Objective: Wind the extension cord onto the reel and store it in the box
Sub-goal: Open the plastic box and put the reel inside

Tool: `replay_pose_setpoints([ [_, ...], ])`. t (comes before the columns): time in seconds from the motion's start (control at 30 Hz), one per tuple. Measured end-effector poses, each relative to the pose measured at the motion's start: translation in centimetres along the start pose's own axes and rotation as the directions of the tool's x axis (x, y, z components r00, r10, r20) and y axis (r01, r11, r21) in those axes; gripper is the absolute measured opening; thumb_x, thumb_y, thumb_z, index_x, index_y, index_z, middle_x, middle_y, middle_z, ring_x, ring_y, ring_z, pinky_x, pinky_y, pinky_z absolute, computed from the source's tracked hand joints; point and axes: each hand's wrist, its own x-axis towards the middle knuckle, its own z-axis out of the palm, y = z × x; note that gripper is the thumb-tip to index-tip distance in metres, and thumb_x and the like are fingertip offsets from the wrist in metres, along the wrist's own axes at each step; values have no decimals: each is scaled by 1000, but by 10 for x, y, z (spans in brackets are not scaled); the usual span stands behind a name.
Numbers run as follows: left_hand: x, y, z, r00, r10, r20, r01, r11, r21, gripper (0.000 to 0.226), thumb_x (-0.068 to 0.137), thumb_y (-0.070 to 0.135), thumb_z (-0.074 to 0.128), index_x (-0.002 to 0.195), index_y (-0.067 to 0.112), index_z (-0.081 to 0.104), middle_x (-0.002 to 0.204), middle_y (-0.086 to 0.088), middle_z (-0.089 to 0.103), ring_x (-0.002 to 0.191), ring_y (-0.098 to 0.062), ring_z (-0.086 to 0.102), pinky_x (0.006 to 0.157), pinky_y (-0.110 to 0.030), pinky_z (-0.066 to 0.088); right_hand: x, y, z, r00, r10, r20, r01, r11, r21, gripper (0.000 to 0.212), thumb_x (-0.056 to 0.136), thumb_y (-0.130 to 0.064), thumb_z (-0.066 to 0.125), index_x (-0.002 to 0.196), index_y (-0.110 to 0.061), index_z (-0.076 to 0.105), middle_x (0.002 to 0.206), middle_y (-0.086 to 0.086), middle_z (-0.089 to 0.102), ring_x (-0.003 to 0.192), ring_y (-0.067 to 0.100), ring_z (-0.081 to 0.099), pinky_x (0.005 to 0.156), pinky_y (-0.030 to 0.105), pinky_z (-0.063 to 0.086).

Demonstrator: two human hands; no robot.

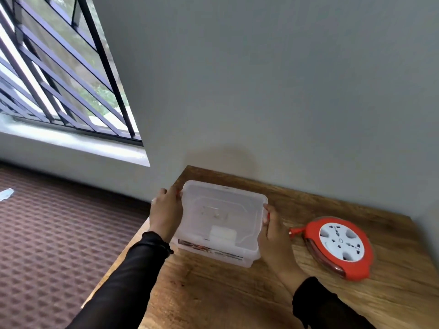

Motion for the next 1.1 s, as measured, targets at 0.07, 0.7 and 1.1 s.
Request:
replay_pose_setpoints([
  [0.07,0,-4,-1,992,-129,4,129,984,-122,36,99,27,43,126,4,49,113,-26,61,104,-47,58,86,-44,44,0,-1,-2,1000,0,17,0,1000,-2,40,99,-13,34,138,-22,38,125,-2,55,112,15,54,90,28,48],
  [0.7,-28,-37,-6,781,-280,559,624,399,-672,27,99,21,49,85,7,67,56,-1,60,40,-9,54,42,-15,43,1,16,-24,965,254,70,-258,964,59,39,91,-18,53,129,-22,44,120,0,57,108,19,58,90,40,51],
  [1.1,-34,-39,-2,708,-233,667,705,274,-654,34,100,8,38,70,4,55,48,-2,51,37,-12,51,39,-15,43,60,-12,13,945,-107,310,284,739,-611,43,99,-30,31,139,-19,41,139,3,47,129,26,38,105,42,26],
])
